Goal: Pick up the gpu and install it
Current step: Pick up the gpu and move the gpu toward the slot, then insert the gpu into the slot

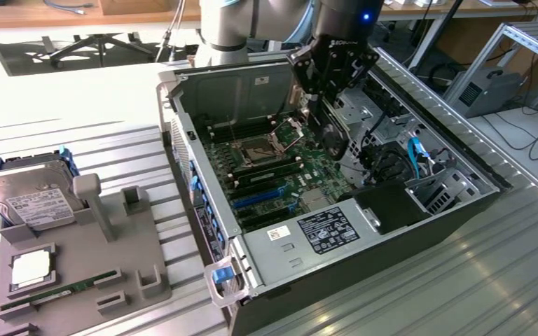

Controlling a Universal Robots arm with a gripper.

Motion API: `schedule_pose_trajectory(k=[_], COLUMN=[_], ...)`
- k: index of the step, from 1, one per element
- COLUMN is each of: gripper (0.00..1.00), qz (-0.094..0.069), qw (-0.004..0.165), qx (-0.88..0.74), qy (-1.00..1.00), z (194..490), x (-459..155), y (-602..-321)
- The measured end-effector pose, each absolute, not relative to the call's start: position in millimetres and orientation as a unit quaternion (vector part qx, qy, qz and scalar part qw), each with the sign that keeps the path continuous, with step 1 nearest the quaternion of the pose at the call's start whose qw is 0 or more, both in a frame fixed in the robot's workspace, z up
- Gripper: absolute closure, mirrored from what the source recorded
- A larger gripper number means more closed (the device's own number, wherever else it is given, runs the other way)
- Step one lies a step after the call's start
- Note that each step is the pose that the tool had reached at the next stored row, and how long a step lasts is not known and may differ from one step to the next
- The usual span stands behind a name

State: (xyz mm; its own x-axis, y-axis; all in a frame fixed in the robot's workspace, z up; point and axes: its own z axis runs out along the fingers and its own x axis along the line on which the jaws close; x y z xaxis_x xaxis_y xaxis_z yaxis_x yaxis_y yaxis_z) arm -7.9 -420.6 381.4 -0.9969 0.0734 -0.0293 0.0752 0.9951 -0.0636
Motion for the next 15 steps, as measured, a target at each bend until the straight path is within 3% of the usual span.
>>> schedule_pose_trajectory(k=[15], gripper=[0.73], qz=[-0.032], qw=[0.013], qx=[0.037], qy=[0.999], z=[379.7], x=[-7.7], y=[-420.5])
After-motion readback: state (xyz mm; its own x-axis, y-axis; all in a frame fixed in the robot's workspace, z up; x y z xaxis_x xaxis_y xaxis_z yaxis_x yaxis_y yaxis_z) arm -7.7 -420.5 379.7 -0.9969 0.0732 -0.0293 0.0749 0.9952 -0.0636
